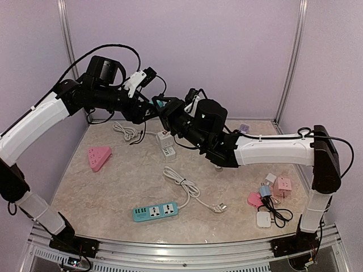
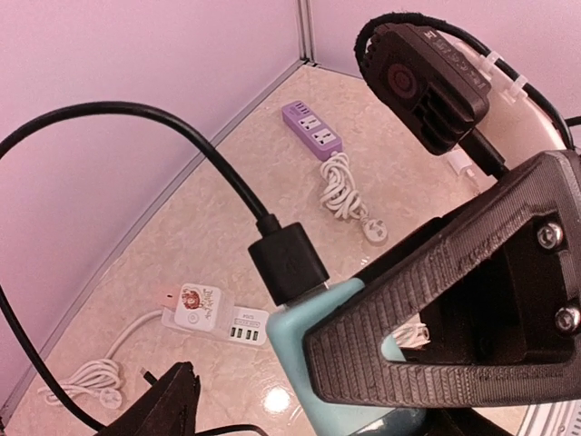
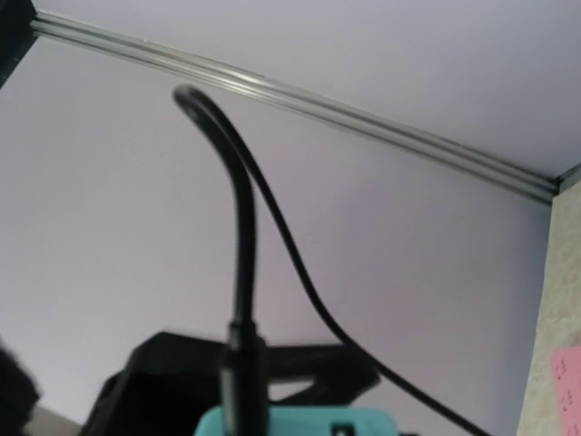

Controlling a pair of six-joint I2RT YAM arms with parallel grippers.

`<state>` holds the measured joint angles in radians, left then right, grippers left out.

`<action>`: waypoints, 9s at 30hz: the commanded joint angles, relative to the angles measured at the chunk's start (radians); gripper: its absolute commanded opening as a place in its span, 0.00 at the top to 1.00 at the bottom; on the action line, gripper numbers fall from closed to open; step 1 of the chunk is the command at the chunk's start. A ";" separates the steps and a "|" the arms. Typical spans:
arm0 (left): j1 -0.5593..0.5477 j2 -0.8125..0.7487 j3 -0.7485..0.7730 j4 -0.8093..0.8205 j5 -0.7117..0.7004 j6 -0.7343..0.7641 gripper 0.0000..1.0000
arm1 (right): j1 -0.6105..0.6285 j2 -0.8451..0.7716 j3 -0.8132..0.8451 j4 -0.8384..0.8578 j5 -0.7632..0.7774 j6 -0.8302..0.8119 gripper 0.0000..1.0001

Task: Insert the plug
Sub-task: Pick up the plug from the center of the board, then insert the plug into the socket, then pick up the plug from the center of the board.

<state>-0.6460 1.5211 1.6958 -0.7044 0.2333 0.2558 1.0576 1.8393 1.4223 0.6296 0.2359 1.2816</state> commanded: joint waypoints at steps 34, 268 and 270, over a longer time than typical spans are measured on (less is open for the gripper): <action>0.091 -0.069 -0.025 -0.044 0.179 0.132 1.00 | -0.034 -0.135 -0.138 -0.083 -0.190 -0.342 0.19; 0.370 -0.377 -0.724 -0.231 -0.023 0.336 0.01 | -0.786 -0.289 -0.504 -1.364 0.079 -0.401 0.33; 0.371 -0.377 -0.722 -0.230 -0.025 0.336 0.01 | -0.792 -0.264 -0.508 -1.332 0.050 -0.407 0.32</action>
<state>-0.2859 1.1595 0.9817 -0.9478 0.1967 0.5850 0.2844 1.5589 0.9321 -0.7853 0.2913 0.8406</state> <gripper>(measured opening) 0.988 0.675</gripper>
